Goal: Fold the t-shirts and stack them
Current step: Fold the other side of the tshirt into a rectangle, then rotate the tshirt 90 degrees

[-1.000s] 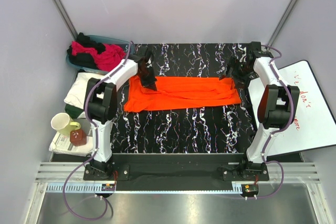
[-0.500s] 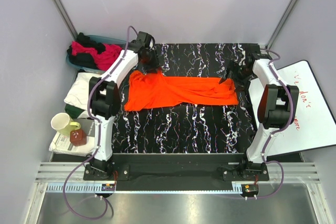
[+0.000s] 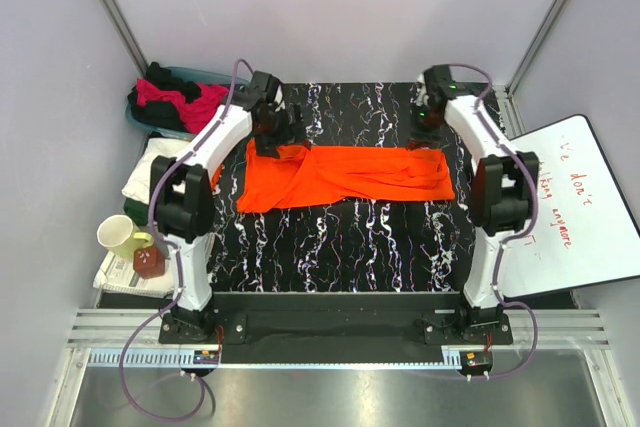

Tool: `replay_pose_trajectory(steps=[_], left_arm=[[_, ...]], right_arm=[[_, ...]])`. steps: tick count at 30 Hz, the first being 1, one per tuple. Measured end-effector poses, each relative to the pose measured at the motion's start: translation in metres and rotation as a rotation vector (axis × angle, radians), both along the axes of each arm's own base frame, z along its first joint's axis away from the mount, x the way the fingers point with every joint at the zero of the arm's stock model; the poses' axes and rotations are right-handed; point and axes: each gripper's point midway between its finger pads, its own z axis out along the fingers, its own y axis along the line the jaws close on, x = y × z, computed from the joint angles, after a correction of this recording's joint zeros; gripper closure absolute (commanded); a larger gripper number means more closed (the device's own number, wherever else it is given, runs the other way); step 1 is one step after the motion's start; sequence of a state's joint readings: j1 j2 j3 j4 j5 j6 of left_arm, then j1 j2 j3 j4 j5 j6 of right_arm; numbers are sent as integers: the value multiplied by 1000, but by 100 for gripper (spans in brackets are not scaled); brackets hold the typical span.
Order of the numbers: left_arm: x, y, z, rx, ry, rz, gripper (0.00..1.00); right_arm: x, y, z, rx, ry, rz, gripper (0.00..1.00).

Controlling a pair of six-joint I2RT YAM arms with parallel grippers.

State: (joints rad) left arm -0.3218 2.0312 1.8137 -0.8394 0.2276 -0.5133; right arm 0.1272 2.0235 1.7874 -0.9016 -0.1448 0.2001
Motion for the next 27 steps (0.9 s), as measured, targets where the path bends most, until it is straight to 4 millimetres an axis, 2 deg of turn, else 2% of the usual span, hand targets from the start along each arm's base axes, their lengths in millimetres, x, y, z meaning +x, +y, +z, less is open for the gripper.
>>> replay_pose_trajectory(steps=[1, 2, 3, 4, 5, 10, 13, 17, 22, 26, 27], left_arm=[[-9, 4, -1, 12, 6, -5, 3], [-16, 7, -3, 20, 15, -7, 10], [-23, 11, -5, 33, 24, -8, 22], [-29, 15, -9, 46, 35, -10, 44], [-36, 18, -13, 59, 46, -13, 98], [-60, 28, -39, 110, 118, -25, 100], [-72, 30, -48, 129, 159, -38, 100], [-78, 22, -57, 143, 181, -70, 100], [-85, 17, -85, 186, 269, -96, 100], [-86, 21, -110, 263, 353, -94, 100], [-85, 22, -110, 273, 369, -91, 100]], right_arm=[[7, 12, 3, -13, -17, 31, 100], [12, 24, 5, -28, -31, 58, 100], [17, 35, 4, -39, -37, 83, 100], [22, 45, 4, -52, -46, 103, 100], [25, 55, 2, -60, -47, 123, 100], [40, 77, -25, -119, -19, 166, 100], [47, 79, -50, -174, 22, 170, 100], [53, 74, -80, -257, 73, 164, 100], [50, 60, -88, -348, 105, 148, 100], [40, 46, -95, -413, 141, 140, 100], [38, 45, -95, -419, 145, 140, 100]])
